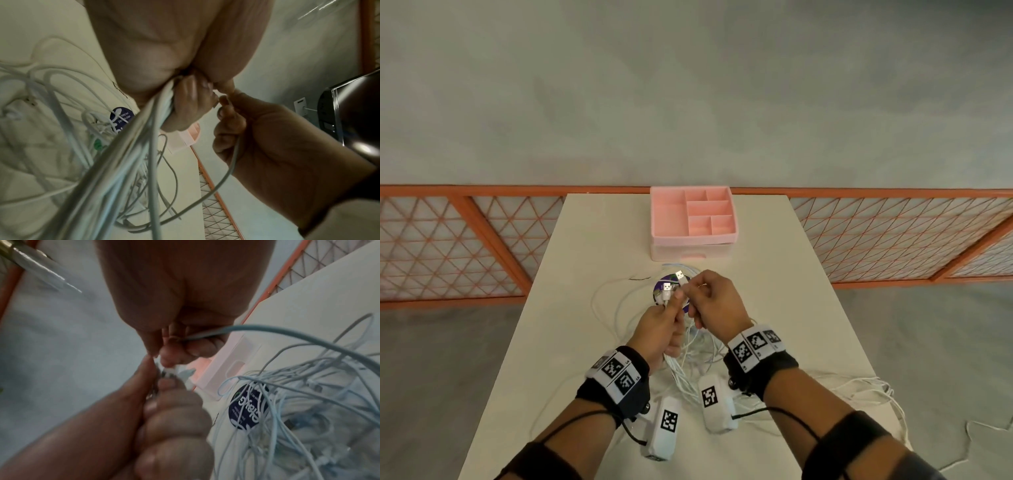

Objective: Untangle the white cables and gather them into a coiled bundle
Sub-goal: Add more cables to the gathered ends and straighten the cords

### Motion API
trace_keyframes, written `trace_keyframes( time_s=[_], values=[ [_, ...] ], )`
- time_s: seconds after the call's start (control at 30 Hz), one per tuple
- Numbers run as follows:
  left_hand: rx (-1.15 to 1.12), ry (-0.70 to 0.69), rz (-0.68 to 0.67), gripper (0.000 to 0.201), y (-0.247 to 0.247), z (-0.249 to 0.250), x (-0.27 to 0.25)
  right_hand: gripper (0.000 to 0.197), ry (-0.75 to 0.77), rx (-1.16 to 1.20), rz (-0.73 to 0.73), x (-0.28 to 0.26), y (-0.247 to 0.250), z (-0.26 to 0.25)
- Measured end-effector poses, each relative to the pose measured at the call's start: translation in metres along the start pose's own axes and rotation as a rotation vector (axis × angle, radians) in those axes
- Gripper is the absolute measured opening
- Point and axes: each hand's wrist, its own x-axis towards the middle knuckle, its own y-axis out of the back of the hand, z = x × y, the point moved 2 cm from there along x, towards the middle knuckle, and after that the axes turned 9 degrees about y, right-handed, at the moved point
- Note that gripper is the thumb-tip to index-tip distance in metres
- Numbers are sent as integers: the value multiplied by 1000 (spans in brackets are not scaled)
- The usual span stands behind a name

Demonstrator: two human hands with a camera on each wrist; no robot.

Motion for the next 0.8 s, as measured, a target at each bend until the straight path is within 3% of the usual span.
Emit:
trace_keyframes(
  time_s=[0.1,0.23,0.4,0.53,0.67,0.8],
  values=[
    [-56,1,24,50,-5,2,0,10,55,-132,22,-1,-9,9],
    [-72,-24,68,49,-4,2,3,34,130,-279,-63,-8,-16,6],
    [8,-86,104,50,-4,1,5,37,225,-439,-104,-9,-17,9],
    [61,-109,126,46,-1,-2,11,56,233,-479,-107,-11,-19,12],
    [-117,-125,201,40,4,4,12,36,262,-391,-53,-16,-17,16],
    [-339,-158,271,40,15,17,14,5,308,-504,-64,-24,-4,29]
  ],
)
